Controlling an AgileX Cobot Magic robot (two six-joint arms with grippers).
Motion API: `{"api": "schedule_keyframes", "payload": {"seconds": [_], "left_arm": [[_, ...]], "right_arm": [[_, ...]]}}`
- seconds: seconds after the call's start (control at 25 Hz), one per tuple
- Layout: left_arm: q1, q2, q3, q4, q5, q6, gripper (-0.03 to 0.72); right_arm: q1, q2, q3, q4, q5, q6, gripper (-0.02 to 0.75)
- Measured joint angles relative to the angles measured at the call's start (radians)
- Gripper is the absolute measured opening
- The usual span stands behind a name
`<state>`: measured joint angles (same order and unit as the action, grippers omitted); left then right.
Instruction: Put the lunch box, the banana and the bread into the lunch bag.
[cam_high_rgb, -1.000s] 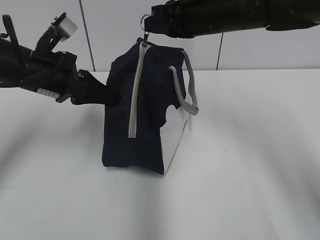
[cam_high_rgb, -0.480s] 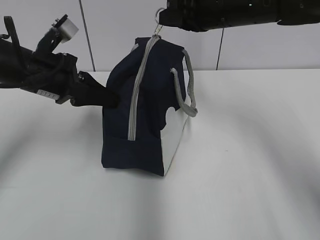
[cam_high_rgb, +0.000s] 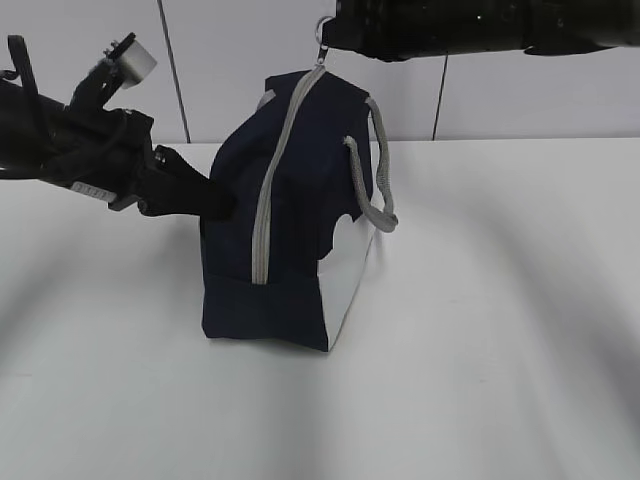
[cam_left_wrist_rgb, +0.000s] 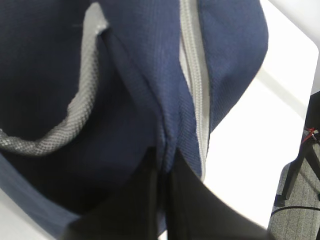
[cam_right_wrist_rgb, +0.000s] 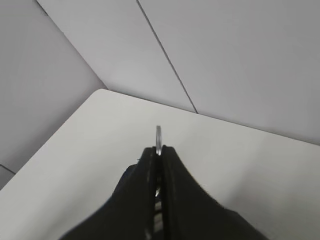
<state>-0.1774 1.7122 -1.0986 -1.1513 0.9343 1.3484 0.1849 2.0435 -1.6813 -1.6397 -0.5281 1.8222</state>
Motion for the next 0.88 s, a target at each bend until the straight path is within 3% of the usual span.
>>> {"api": "schedule_keyframes", "payload": {"seconds": [0.44,0.88], "left_arm": [[0.000,0.000,0.000,0.015,0.004,0.000,0.003],[0.000,0.000,0.000,0.019,0.009,0.000,0.003]], "right_arm": [[-0.030,0.269,-0.286,0.000,-0.117,0.130,-0.016],[-0.075,0.449,-0.454,-0.025,-0.187,0.323,-0.016]]}}
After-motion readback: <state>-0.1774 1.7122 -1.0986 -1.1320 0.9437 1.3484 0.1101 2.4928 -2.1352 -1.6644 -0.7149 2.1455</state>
